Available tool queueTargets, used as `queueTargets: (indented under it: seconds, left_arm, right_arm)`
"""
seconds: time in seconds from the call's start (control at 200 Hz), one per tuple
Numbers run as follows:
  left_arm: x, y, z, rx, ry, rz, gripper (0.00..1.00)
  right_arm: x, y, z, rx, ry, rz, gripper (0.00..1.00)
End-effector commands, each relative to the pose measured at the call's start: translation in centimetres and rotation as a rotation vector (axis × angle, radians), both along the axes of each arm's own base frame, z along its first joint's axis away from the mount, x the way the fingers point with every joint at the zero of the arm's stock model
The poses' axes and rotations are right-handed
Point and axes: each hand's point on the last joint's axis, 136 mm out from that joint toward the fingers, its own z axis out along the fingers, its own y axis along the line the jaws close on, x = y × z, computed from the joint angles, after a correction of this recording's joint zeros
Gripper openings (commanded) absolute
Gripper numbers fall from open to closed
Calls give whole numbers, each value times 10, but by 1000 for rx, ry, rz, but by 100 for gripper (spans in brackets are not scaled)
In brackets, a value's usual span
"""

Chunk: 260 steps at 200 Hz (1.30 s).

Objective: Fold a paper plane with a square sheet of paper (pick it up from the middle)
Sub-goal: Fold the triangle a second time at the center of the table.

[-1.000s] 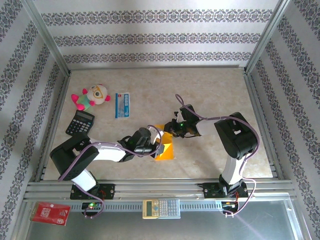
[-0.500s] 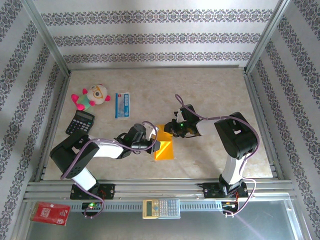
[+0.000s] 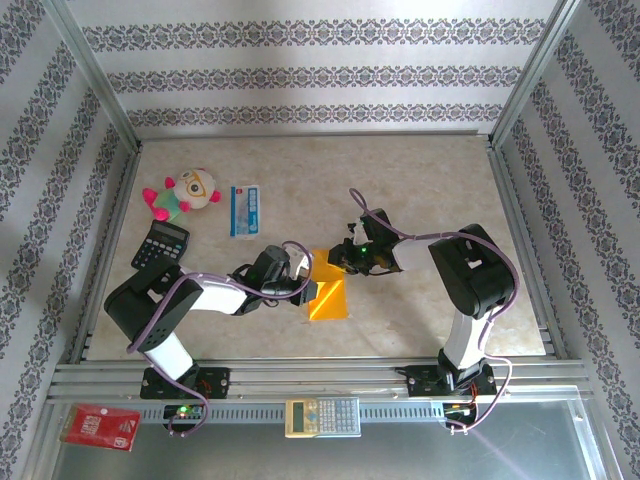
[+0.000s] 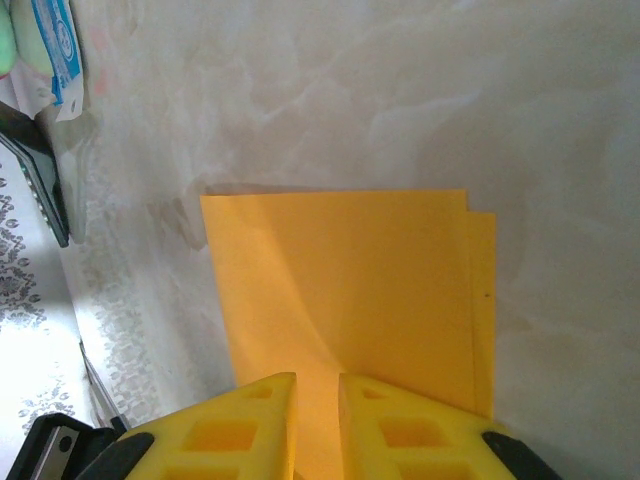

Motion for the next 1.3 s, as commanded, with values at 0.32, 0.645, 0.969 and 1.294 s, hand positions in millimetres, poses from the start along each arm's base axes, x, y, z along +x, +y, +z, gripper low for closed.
queueTargets:
  seconds: [0.32, 0.645, 0.969, 1.294]
  left_arm:
    - [5, 3, -8, 17, 21, 9, 4]
    - [5, 6, -8, 12, 26, 21, 4]
    - [6, 7, -9, 14, 30, 19, 4]
    - [6, 6, 0, -15, 27, 22, 4]
  right_arm:
    - [-12, -14, -33, -89, 80, -14, 21]
    - [-12, -14, -35, -90, 86, -13, 21]
    - [-13, -13, -35, -90, 87, -13, 21]
    - [-14, -14, -36, -93, 91, -13, 21]
